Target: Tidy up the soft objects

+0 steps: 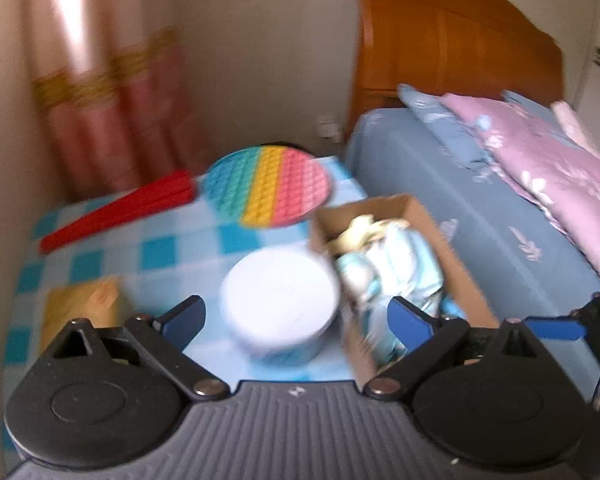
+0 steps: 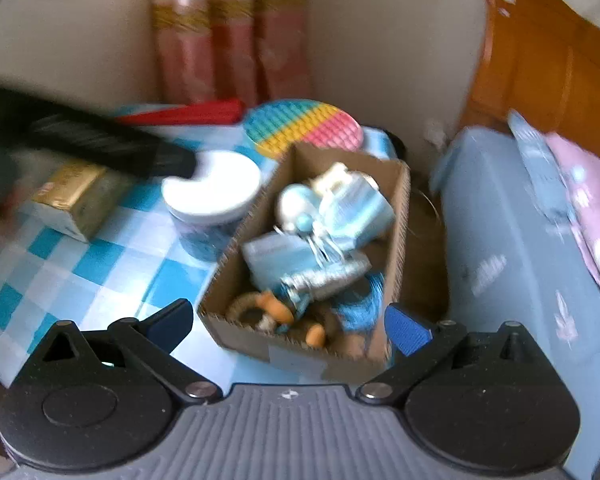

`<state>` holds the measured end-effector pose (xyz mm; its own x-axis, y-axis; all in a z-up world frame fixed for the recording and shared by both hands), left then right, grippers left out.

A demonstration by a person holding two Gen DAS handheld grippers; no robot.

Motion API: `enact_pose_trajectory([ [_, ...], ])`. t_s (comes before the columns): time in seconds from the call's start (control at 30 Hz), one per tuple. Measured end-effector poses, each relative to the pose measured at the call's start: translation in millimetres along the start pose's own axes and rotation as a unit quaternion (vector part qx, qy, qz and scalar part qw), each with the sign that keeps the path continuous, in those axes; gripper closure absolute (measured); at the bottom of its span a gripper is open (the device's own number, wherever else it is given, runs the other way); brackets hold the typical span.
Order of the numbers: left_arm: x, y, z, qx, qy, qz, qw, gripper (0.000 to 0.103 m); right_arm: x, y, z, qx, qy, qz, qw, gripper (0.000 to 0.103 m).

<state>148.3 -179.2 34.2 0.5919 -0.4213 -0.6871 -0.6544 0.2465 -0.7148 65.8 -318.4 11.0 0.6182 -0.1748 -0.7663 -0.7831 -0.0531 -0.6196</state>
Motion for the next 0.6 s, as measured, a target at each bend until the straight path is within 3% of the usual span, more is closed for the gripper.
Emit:
enact_pose_trajectory([
  [0.23, -23, 42, 14, -0.017, -0.077, 0.041, 0.996, 0.006, -5, 9, -3, 0.078, 0.053, 0.032, 0.995, 0.0],
  [0.4, -36, 51, 9, -0.013, -0.058, 0.039, 0.9975, 0.006, -18, 11, 0, 0.101, 0.057, 0.026, 0.993, 0.0],
  [0.6, -42, 56, 0, -0.001, -0.061, 0.037, 0.9975, 0.006, -29, 10, 7, 0.1, 0.059, 0.017, 0.993, 0.0],
])
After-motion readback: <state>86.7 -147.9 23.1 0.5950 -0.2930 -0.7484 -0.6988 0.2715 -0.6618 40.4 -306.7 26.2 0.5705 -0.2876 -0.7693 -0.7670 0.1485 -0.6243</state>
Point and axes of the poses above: each gripper's, at about its wrist camera, not at the fingertips, and x roughly the way its jaws point, z to its left, y to its underside, the point moved 1 cm from there along x, roughly the way its jaws point, and after that the axes turned 4 degrees about y, right-handed, at the moved point
